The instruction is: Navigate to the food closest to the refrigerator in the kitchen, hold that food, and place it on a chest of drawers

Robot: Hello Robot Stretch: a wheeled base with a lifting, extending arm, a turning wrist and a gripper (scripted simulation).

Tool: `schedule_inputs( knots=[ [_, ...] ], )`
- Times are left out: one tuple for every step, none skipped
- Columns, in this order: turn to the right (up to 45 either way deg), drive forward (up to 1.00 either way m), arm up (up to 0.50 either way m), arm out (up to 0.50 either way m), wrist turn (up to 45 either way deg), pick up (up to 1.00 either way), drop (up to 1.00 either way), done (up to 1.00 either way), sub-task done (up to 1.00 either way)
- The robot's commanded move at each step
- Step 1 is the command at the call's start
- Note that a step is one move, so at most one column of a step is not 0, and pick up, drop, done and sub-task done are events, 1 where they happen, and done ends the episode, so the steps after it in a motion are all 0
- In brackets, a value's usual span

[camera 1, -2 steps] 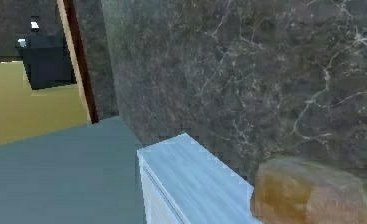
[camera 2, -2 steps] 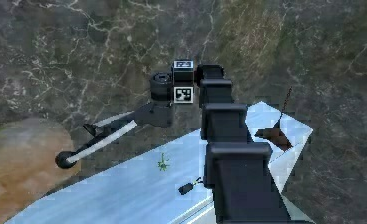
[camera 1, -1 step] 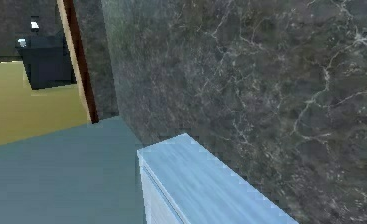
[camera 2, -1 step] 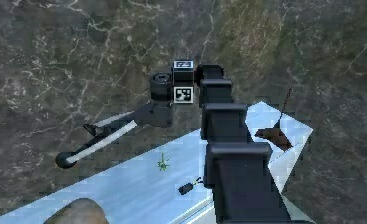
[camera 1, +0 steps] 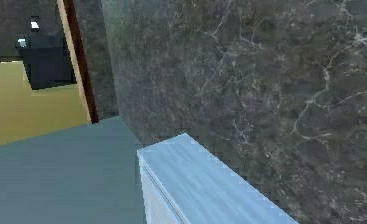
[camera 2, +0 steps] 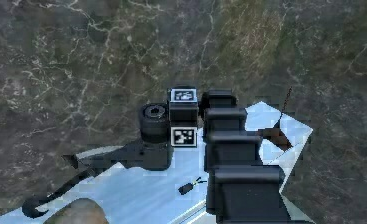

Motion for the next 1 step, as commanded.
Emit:
schedule_inputs(
  knots=[
    [0.0,0.00,0.00,0.00,0.0,0.00,0.00,1.00,0.00]
  ],
)
